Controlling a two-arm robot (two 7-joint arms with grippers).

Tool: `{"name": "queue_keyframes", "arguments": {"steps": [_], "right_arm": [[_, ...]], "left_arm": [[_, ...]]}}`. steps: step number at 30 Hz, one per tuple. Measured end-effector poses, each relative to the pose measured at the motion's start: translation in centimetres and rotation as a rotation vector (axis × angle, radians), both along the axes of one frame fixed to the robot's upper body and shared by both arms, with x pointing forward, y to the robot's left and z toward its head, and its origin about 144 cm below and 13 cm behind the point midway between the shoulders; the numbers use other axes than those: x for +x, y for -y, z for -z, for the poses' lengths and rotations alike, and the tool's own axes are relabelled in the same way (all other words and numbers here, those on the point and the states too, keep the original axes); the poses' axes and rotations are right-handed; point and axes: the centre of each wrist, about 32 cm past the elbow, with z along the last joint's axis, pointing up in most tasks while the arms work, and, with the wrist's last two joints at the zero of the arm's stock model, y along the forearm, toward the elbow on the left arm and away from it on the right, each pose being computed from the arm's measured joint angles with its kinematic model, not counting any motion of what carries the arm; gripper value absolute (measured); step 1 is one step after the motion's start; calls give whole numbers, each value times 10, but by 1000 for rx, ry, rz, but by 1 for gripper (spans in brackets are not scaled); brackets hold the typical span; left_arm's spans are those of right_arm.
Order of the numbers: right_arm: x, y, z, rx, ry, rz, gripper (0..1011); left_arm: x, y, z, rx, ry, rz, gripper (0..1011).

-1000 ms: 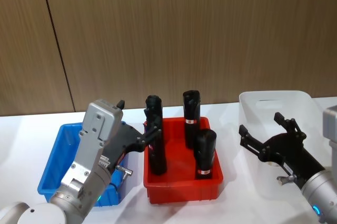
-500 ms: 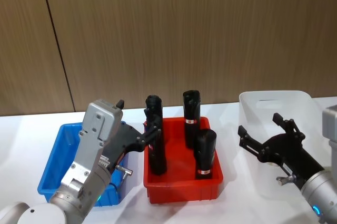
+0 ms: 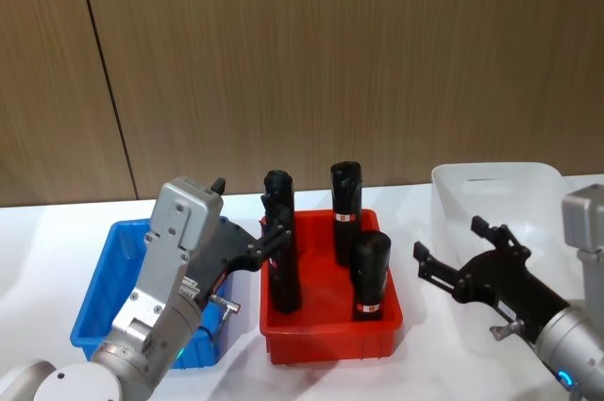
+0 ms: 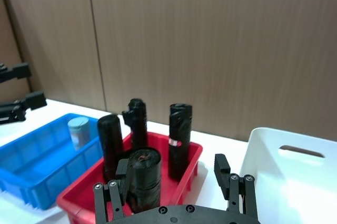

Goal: Pick the cotton swabs from the blue box and place them into the white box.

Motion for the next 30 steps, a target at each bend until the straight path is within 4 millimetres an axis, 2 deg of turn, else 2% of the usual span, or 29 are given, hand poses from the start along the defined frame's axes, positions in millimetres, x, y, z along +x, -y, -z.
{"name": "queue_keyframes", "arguments": {"steps": [14, 30], "right_arm": [[21, 1, 14, -11, -83, -105, 1002], [49, -8, 30, -43, -131, -183, 1002]], "left_arm": [[0, 0, 0, 1, -1, 0, 1004], [0, 0, 0, 1, -1, 0, 1004]]}}
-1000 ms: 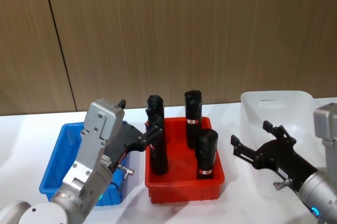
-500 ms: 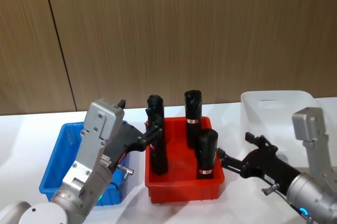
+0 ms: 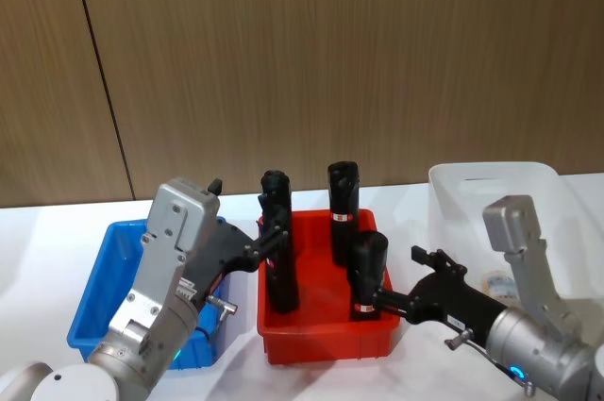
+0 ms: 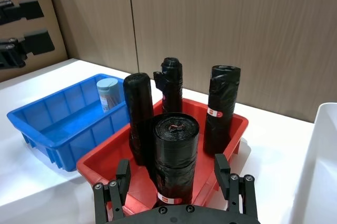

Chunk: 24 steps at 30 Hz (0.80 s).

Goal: Pick the cotton swabs from the blue box and place them into the white box.

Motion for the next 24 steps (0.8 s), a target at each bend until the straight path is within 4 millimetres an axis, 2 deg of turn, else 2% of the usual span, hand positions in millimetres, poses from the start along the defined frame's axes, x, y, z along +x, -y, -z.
{"name": "queue_keyframes", "arguments": {"steps": [24], "right_arm": [[31, -21, 4, -25, 3, -45, 1002]], "left_arm": [[0, 0, 0, 0, 0, 0, 1004]]}}
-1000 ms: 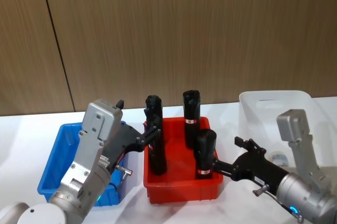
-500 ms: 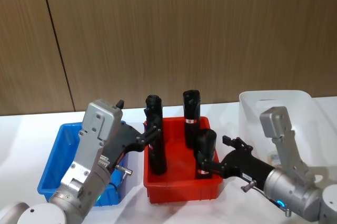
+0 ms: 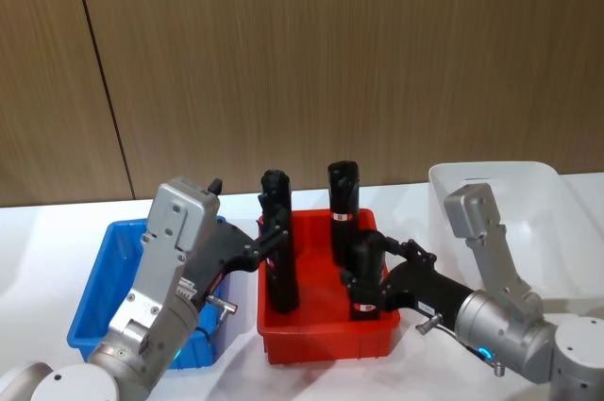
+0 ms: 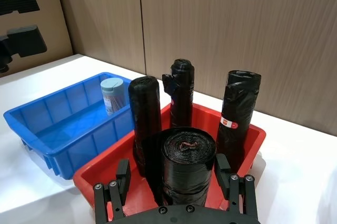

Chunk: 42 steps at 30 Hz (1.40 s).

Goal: Pick the cotton swabs from the blue box and place them into the white box.

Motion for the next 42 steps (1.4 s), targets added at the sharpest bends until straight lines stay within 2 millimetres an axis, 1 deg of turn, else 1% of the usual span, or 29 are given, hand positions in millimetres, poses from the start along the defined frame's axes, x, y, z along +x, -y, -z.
{"name": "queue_keyframes", "arguments": {"steps": [16, 22, 23, 24, 25, 27, 28, 31, 32, 35, 42], "right_arm": [[14, -8, 2, -6, -3, 10, 1002], [18, -8, 3, -12, -6, 22, 907], [18, -8, 3, -13, -6, 24, 864], [18, -8, 3, -13, -6, 26, 849], [19, -8, 3, -13, -6, 28, 796], [19, -7, 3, -13, -6, 29, 759], [19, -7, 3, -13, -6, 29, 703], [19, -7, 3, -14, -4, 31, 646], [19, -6, 2, -13, -4, 32, 591], [18, -6, 0, -9, -1, 32, 565], [16, -5, -7, 2, 19, 34, 546]], "left_arm": [[0, 0, 0, 0, 0, 0, 1004], [0, 0, 0, 0, 0, 0, 1004], [0, 0, 0, 0, 0, 0, 1004], [0, 0, 0, 0, 0, 0, 1004], [0, 0, 0, 0, 0, 0, 1004], [0, 0, 0, 0, 0, 0, 1004], [0, 0, 0, 0, 0, 0, 1004], [0, 0, 0, 0, 0, 0, 1004], [0, 0, 0, 0, 0, 0, 1004], [0, 0, 0, 0, 0, 0, 1004], [0, 0, 0, 0, 0, 0, 1004]]}}
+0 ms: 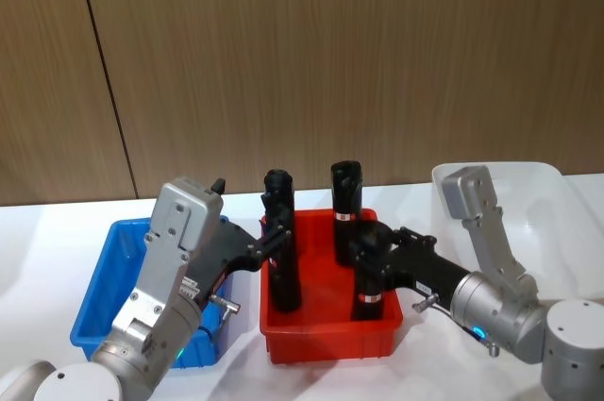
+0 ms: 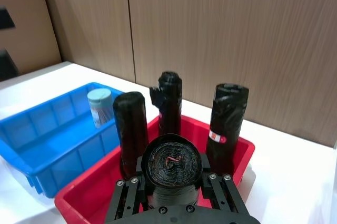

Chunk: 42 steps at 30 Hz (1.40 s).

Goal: Pick the cotton swabs from the blue box and place them into the white box.

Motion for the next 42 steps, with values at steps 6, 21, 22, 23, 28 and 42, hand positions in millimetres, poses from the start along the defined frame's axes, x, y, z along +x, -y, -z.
{"name": "queue_keyframes", "arguments": {"steps": [6, 21, 22, 23, 28, 42], "right_arm": [[-3, 1, -14, 20, 43, 4, 546], [-3, 17, -63, 80, 183, 95, 546], [-3, 18, -65, 82, 190, 102, 546], [-2, 21, -69, 83, 203, 117, 546], [1, 31, -81, 77, 238, 162, 546], [16, 63, -91, -14, 271, 306, 546]], "left_arm": [[0, 0, 0, 0, 0, 0, 1004], [0, 0, 0, 0, 0, 0, 1004], [0, 0, 0, 0, 0, 0, 1004], [0, 0, 0, 0, 0, 0, 1004], [0, 0, 0, 0, 0, 0, 1004], [0, 0, 0, 0, 0, 0, 1004]]}}
